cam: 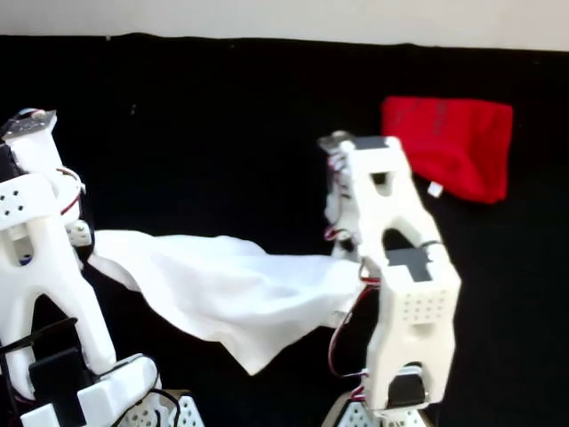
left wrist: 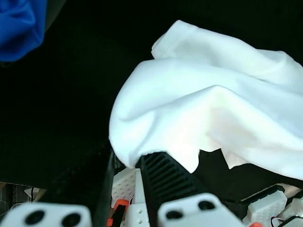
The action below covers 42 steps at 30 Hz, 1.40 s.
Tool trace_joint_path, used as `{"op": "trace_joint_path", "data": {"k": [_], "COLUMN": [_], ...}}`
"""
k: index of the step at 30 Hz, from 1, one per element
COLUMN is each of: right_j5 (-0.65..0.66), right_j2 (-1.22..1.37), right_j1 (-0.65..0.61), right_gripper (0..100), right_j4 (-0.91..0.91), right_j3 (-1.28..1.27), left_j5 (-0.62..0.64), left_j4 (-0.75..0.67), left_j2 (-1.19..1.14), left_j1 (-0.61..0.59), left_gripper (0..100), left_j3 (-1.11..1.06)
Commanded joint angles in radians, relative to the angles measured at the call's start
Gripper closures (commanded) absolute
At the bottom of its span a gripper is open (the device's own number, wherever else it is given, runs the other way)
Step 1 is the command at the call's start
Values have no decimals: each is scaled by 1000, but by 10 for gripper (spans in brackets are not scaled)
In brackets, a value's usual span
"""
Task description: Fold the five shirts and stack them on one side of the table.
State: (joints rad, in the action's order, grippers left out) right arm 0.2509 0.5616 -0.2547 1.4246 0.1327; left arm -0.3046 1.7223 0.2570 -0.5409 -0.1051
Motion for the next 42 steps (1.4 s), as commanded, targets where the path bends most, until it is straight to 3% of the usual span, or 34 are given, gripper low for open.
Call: {"op": "trace_joint_path", "data": {"k": [1, 9, 17, 23, 26, 29, 38, 42], "right_j5": [-6, -5, -3, -5, -8, -8, -9, -9], "right_j2": [-2, -2, -1, -1, -2, 4, 8, 8], "right_j1": [12, 133, 170, 166, 170, 165, 102, 82], "right_gripper": [991, 993, 993, 993, 993, 993, 993, 993], "right_j4": [-16, 222, 334, 335, 337, 338, 323, 193], "right_j3": [68, 552, 1236, 1538, 1570, 1523, 1165, 1013], "left_j5": [-8, -2, 0, 0, 0, -5, -8, -6], "left_j4": [-28, -100, -95, -94, -31, 9, -232, -311], "left_j2": [21, 21, 21, 28, 25, 12, -185, -332], "left_j1": [10, 81, 140, 143, 143, 145, 94, 119], "left_gripper": [991, 991, 991, 991, 991, 991, 991, 988], "left_j3": [5, 58, 499, 780, 863, 816, 463, 414]}}
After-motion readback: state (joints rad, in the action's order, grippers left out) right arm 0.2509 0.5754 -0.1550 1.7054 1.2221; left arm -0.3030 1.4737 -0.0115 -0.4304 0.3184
